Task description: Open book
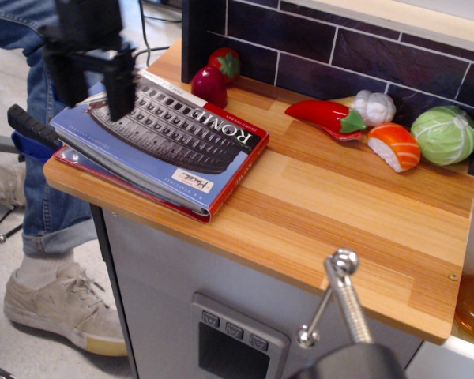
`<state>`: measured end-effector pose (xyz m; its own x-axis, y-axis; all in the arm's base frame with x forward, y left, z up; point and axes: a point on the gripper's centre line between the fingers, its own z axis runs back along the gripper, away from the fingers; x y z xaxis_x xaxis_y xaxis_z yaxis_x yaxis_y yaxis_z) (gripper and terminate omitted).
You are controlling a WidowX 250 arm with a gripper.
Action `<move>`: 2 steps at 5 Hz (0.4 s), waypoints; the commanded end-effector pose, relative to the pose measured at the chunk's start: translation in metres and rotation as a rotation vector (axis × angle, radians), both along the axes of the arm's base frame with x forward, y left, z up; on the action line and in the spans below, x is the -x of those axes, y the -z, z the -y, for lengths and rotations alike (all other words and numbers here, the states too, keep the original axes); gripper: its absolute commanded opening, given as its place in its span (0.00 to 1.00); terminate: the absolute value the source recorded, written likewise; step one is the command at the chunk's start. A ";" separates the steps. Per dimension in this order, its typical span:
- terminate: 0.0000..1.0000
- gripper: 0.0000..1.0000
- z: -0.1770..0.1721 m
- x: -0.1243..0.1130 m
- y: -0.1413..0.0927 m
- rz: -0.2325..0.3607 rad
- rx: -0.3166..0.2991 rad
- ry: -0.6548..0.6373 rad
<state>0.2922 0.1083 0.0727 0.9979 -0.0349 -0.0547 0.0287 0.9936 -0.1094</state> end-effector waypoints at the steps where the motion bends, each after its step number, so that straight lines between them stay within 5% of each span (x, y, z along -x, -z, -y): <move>1: 0.00 1.00 -0.029 -0.013 -0.002 0.058 -0.077 -0.031; 2: 0.00 1.00 -0.031 -0.016 0.003 0.067 -0.084 -0.038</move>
